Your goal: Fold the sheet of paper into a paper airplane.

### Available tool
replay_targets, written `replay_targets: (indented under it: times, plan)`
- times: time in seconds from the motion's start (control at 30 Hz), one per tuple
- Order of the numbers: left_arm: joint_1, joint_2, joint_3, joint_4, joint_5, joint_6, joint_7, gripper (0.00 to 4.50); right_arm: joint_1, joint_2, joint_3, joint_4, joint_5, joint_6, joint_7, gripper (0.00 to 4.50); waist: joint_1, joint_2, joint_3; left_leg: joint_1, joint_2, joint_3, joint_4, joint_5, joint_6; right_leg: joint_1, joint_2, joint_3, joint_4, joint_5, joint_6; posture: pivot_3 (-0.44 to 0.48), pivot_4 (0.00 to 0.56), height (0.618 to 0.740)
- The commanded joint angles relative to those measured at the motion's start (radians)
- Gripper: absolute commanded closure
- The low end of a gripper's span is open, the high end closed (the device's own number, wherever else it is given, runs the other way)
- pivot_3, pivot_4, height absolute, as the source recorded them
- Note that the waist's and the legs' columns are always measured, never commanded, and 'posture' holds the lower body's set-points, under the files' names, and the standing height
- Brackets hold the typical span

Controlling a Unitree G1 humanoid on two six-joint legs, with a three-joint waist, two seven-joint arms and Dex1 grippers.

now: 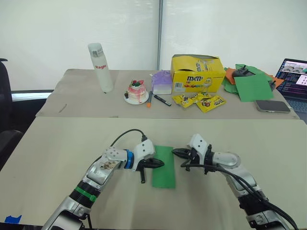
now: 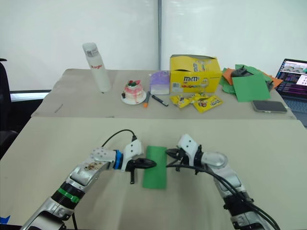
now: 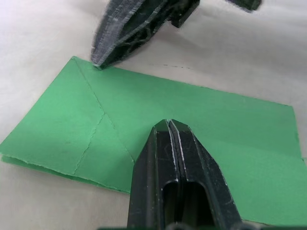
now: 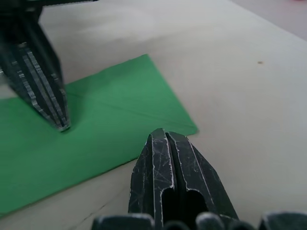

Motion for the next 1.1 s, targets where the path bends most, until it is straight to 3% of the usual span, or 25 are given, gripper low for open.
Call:
replay_targets:
  times: [0.03, 0.4, 0.73, 0.93, 1.1]
  plan:
    - [0.009, 0.014, -0.012, 0.026, 0.019, 0.022, -0.001, 4.50, 0.030, -0.028, 0.030, -0.052, -0.003, -0.015, 0.052, 4.45, 0.000, 0.000, 0.000, 0.000, 0.000, 0.000, 0.000, 0.000, 0.000, 0.000, 0.000, 0.000, 0.000, 0.000, 0.000, 0.000, 0.150, 0.738]
    - [0.011, 0.026, -0.021, 0.033, 0.016, 0.026, -0.032, 4.50, 0.164, -0.117, 0.082, -0.215, 0.025, 0.017, 0.148, 4.45, 0.004, 0.000, 0.000, 0.000, 0.000, 0.000, 0.000, 0.000, 0.000, 0.000, 0.000, 0.000, -0.001, 0.000, 0.000, 0.000, 0.150, 0.738]
    - [0.038, 0.047, -0.019, -0.003, 0.000, 0.041, -0.057, 4.50, 0.313, -0.174, 0.101, -0.391, 0.067, 0.111, 0.141, 4.45, 0.004, -0.002, -0.002, 0.000, 0.000, 0.000, 0.000, 0.000, 0.001, 0.000, 0.000, 0.000, -0.001, -0.001, 0.000, 0.000, 0.150, 0.738]
    - [0.050, 0.065, -0.010, -0.035, -0.020, 0.073, -0.076, 4.50, 0.324, -0.220, 0.091, -0.444, 0.071, 0.157, 0.137, 4.45, 0.005, -0.002, -0.002, 0.000, 0.000, 0.000, 0.000, 0.000, 0.001, 0.000, 0.000, -0.001, -0.001, -0.002, 0.000, 0.000, 0.150, 0.738]
    - [0.055, 0.084, 0.084, -0.083, -0.124, 0.084, -0.111, 4.50, 0.292, -0.274, 0.004, -0.543, 0.190, 0.279, 0.147, 4.45, 0.005, -0.003, -0.001, 0.000, 0.000, 0.000, 0.000, 0.000, 0.001, 0.000, 0.000, -0.001, -0.001, -0.002, 0.000, 0.000, 0.150, 0.738]
